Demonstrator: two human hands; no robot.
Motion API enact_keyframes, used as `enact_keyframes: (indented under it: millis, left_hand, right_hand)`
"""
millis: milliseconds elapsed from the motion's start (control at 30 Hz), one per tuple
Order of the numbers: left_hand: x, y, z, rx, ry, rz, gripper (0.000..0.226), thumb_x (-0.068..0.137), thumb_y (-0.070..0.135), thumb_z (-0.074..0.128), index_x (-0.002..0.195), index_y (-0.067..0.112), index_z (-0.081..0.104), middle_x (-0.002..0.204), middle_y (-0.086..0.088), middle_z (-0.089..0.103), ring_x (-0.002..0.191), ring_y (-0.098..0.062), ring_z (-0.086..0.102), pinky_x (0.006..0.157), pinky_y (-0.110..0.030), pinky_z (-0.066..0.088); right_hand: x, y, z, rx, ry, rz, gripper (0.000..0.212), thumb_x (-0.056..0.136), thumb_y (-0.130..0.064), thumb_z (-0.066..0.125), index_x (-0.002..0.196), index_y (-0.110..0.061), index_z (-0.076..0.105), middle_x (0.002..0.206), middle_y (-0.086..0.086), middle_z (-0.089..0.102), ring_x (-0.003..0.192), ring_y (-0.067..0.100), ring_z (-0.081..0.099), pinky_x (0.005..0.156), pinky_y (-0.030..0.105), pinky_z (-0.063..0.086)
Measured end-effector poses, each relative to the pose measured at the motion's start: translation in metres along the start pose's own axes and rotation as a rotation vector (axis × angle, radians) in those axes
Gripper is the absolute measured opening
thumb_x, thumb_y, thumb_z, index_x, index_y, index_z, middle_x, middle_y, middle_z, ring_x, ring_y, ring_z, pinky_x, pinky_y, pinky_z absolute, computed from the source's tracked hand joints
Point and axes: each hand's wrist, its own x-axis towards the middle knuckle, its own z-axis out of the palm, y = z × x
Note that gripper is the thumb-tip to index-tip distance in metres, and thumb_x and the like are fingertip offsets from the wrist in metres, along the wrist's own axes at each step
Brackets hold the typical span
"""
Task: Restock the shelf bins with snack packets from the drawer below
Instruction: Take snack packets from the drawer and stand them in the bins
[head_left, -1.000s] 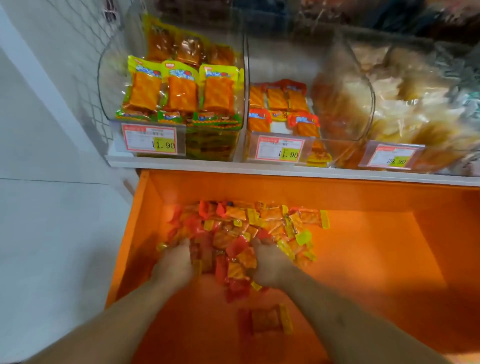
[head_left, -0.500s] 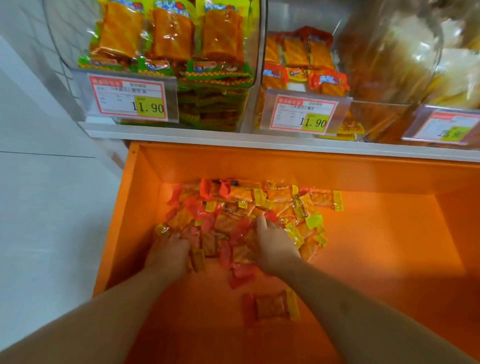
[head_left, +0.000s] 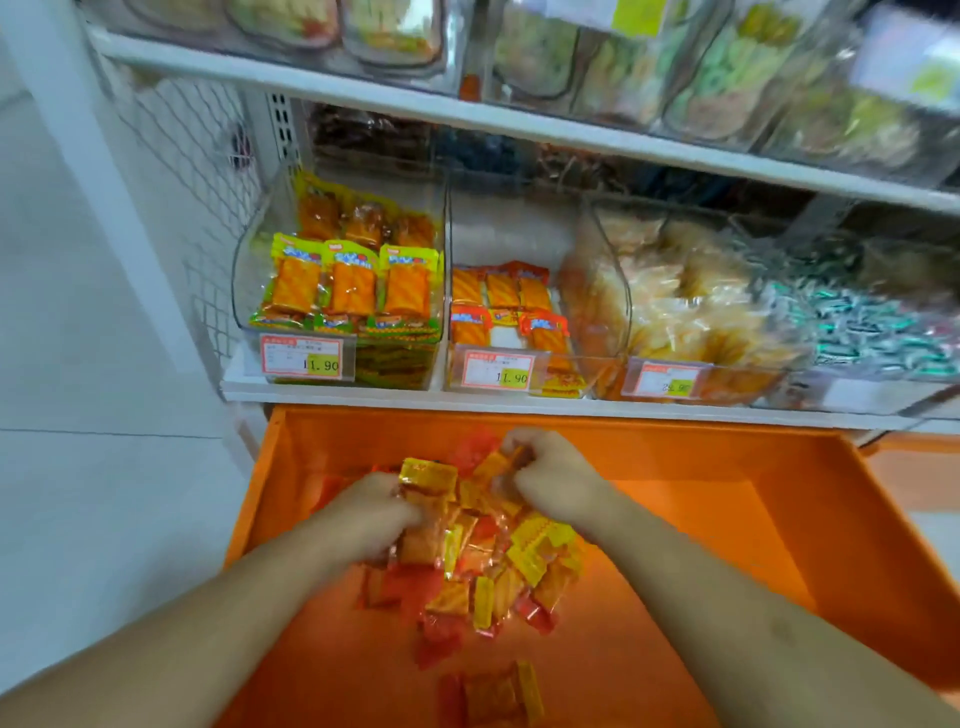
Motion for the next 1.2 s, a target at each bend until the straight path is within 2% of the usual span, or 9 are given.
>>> enact_keyframes:
  millis: [167,300,400,467,600,767,900,1067,1200]
  left_hand:
    - [-0.066,0.069,-0.013,-0.148,0.003,0.092,0.041,0.060,0.023,0.076,0.099,0.010,0.075,0.100,-0.022,0.075,0.086,-0.035,0.071,0.073,-0.040,0.046]
    - [-0.106,0.093,-0.026,-0.198,-0.002,0.139,0.045,0.063,0.018,0.076,0.107,0.011,0.075,0.107,-0.020,0.076,0.104,-0.045,0.071,0.084,-0.051,0.051]
    - [-0.116,0.101,-0.032,-0.300,-0.035,0.127,0.034,0.075,0.013,0.076,0.109,0.007,0.076,0.111,-0.020,0.076,0.091,-0.033,0.071,0.072,-0.036,0.054]
    - [-0.119,0.112,-0.033,-0.401,-0.069,0.087,0.024,0.091,0.017,0.067,0.109,0.003,0.075,0.110,-0.027,0.074,0.083,-0.031,0.069,0.063,-0.031,0.056]
    - [-0.111,0.122,-0.041,-0.485,-0.115,0.015,0.052,0.099,0.045,0.050,0.125,0.005,0.071,0.119,-0.031,0.070,0.091,-0.034,0.065,0.071,-0.035,0.052]
    - [-0.100,0.131,-0.047,-0.508,-0.115,0.022,0.042,0.087,0.046,0.063,0.103,0.011,0.080,0.093,-0.016,0.076,0.068,-0.027,0.071,0.062,-0.034,0.057]
    - [-0.100,0.130,-0.046,-0.431,-0.137,0.115,0.035,0.085,0.010,0.070,0.120,0.004,0.074,0.117,-0.021,0.075,0.114,-0.040,0.070,0.101,-0.056,0.052]
    - [-0.101,0.128,-0.048,-0.391,-0.105,0.165,0.034,0.088,0.002,0.070,0.122,0.004,0.071,0.117,-0.019,0.075,0.111,-0.036,0.073,0.091,-0.048,0.060]
    - [-0.104,0.126,-0.046,-0.354,-0.055,0.240,0.034,0.087,0.002,0.074,0.121,0.011,0.074,0.117,-0.016,0.076,0.112,-0.032,0.073,0.100,-0.054,0.056]
  right_hand:
    - [-0.063,-0.046,-0.055,0.184,0.069,-0.155,0.031,0.088,0.005,0.067,0.078,-0.019,0.050,0.070,-0.005,0.035,0.057,0.011,0.033,0.045,0.020,0.028]
    - [-0.095,-0.060,-0.066,0.268,0.158,-0.266,0.033,0.087,-0.002,0.076,0.079,-0.022,0.050,0.077,-0.002,0.038,0.064,0.015,0.036,0.048,0.025,0.031]
    - [-0.098,-0.065,-0.064,0.228,0.222,-0.354,0.034,0.086,-0.006,0.079,0.077,-0.026,0.054,0.073,-0.008,0.041,0.064,0.015,0.043,0.053,0.027,0.036]
    - [-0.094,-0.069,-0.061,0.180,0.267,-0.403,0.028,0.085,-0.007,0.082,0.084,-0.027,0.062,0.072,-0.014,0.045,0.067,0.011,0.046,0.060,0.024,0.040]
    - [-0.091,-0.078,-0.060,0.090,0.368,-0.555,0.031,0.082,-0.008,0.086,0.089,-0.035,0.073,0.085,-0.020,0.066,0.087,0.003,0.063,0.079,0.019,0.048]
    - [-0.081,-0.086,-0.058,-0.116,0.397,-0.863,0.031,0.082,-0.003,0.085,0.092,-0.032,0.083,0.105,-0.023,0.074,0.124,0.014,0.057,0.106,0.038,0.041]
    - [-0.071,-0.086,-0.054,-0.148,0.339,-0.853,0.038,0.089,0.001,0.078,0.096,-0.037,0.083,0.120,-0.028,0.070,0.136,0.015,0.048,0.111,0.044,0.035]
    - [-0.068,-0.084,-0.058,-0.200,0.428,-0.826,0.054,0.088,0.015,0.064,0.121,-0.027,0.072,0.136,-0.021,0.058,0.138,0.007,0.046,0.114,0.029,0.038]
    - [-0.076,-0.088,-0.051,0.216,0.324,-0.359,0.029,0.094,-0.024,0.076,0.118,-0.029,0.060,0.110,-0.007,0.064,0.102,0.009,0.065,0.086,0.030,0.055]
